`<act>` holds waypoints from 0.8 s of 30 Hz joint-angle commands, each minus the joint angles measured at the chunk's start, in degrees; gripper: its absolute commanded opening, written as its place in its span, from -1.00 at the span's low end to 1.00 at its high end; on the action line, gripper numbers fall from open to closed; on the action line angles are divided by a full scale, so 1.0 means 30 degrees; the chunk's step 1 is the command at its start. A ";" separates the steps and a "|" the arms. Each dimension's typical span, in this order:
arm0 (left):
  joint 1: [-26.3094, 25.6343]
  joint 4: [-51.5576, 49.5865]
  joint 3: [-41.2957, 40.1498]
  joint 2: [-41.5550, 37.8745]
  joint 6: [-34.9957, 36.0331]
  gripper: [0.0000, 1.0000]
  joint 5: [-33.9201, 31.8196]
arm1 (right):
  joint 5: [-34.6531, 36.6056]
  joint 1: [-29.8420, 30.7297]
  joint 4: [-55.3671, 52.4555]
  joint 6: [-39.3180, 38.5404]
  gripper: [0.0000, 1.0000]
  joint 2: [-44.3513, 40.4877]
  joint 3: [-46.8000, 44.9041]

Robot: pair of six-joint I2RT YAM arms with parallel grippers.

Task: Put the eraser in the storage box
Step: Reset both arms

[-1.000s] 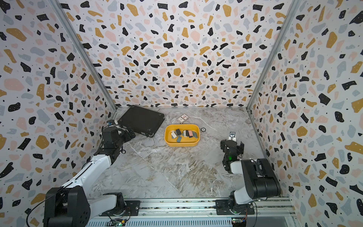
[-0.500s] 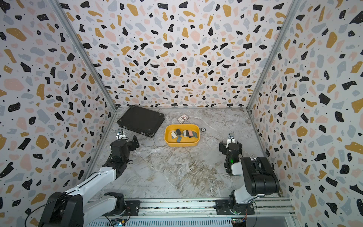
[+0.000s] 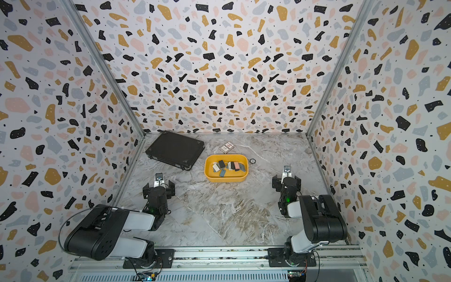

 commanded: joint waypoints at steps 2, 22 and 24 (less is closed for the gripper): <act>0.0775 0.2211 0.1484 0.0712 0.0146 0.99 0.1986 | 0.0153 -0.0076 -0.0064 0.0209 0.99 -0.0124 0.0509; 0.3080 -0.3420 0.3130 -0.0739 -0.2276 0.99 0.4497 | 0.0206 -0.0061 -0.0037 0.0238 0.99 -0.0128 0.0486; 0.3080 -0.3281 0.3180 -0.0533 -0.2254 0.99 0.4495 | 0.0217 -0.0079 -0.0038 0.0238 0.99 -0.0128 0.0487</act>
